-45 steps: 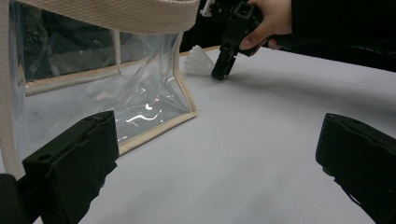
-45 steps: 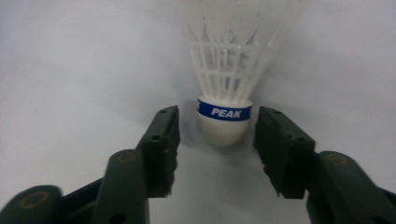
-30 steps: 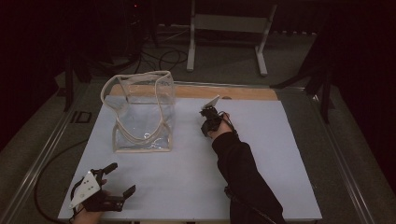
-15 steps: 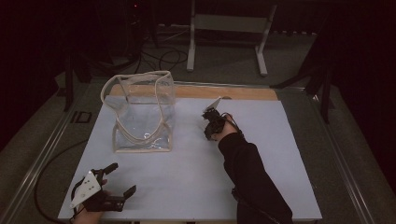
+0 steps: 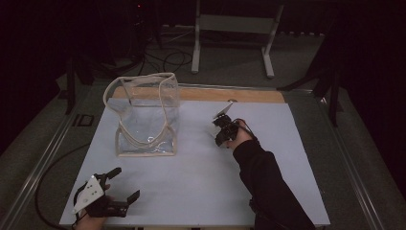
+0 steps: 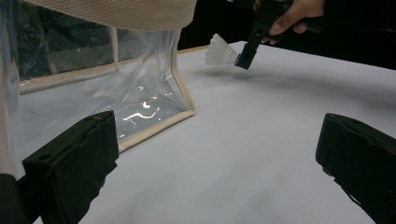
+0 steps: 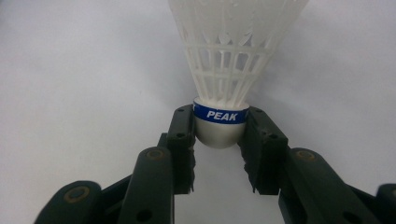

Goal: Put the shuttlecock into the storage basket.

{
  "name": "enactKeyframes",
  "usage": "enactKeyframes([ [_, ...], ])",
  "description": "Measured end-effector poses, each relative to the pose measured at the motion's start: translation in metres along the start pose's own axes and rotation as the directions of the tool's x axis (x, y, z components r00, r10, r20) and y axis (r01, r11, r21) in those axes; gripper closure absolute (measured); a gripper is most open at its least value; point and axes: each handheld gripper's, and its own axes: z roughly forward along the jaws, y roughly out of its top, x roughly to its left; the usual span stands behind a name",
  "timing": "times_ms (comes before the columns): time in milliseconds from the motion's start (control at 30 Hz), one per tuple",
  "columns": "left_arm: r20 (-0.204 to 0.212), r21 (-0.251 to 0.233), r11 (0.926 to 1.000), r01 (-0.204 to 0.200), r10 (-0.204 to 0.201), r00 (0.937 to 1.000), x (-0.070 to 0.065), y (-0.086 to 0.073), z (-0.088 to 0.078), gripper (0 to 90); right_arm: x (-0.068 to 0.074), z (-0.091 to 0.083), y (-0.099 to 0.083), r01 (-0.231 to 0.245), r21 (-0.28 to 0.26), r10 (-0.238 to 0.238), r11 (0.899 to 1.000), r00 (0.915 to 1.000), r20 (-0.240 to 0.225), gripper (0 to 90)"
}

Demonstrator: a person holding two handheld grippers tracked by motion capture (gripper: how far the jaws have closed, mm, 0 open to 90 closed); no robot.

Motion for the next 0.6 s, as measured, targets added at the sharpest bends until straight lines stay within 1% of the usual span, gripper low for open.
enactKeyframes([
  [67, 0.000, 0.001, 1.0000, 0.001, -0.001, 1.0000, 0.000, 0.000, 0.000, 0.3, -0.001, -0.002, -0.004, 0.015, -0.004, -0.016, 1.000, 0.9998, -0.014, 66.2],
  [167, 0.000, 0.001, 1.0000, 0.001, -0.001, 1.0000, 0.000, 0.000, 0.000, 0.4, -0.002, -0.005, -0.011, 0.031, -0.013, -0.031, 0.999, 0.9994, -0.016, 66.2],
  [233, -0.001, 0.001, 1.0000, 0.000, 0.000, 1.0000, 0.000, 0.000, 0.000, 0.3, -0.002, -0.008, -0.014, 0.029, -0.023, -0.029, 0.999, 0.9993, -0.023, 66.2],
  [300, -0.001, 0.002, 1.0000, 0.002, -0.002, 1.0000, 0.000, 0.000, 0.000, 0.3, -0.004, -0.010, -0.018, 0.042, -0.031, -0.042, 0.999, 0.9987, -0.030, 66.2],
  [367, -0.001, 0.002, 1.0000, 0.001, -0.001, 1.0000, 0.000, 0.000, 0.000, 0.3, -0.005, -0.012, -0.020, 0.036, -0.036, -0.037, 0.999, 0.9987, -0.033, 66.3],
  [433, -0.001, 0.003, 1.0000, 0.000, 0.000, 1.0000, 0.000, 0.000, 0.001, 0.3, -0.006, -0.015, -0.024, 0.046, -0.043, -0.048, 0.998, 0.9977, -0.047, 66.2],
  [500, -0.001, 0.003, 1.0000, 0.000, 0.000, 1.0000, 0.000, 0.000, 0.001, 0.3, -0.006, -0.017, -0.027, 0.056, -0.042, -0.058, 0.998, 0.9972, -0.048, 66.3],
  [533, -0.001, 0.003, 1.0000, 0.000, 0.000, 1.0000, 0.000, 0.000, 0.001, 0.3, -0.007, -0.018, -0.029, 0.068, -0.041, -0.070, 0.997, 0.9961, -0.053, 66.2],
  [600, -0.001, 0.003, 1.0000, 0.000, 0.000, 1.0000, 0.000, 0.000, 0.001, 0.3, -0.007, -0.019, -0.030, 0.068, -0.042, -0.070, 0.997, 0.9961, -0.055, 66.3],
])
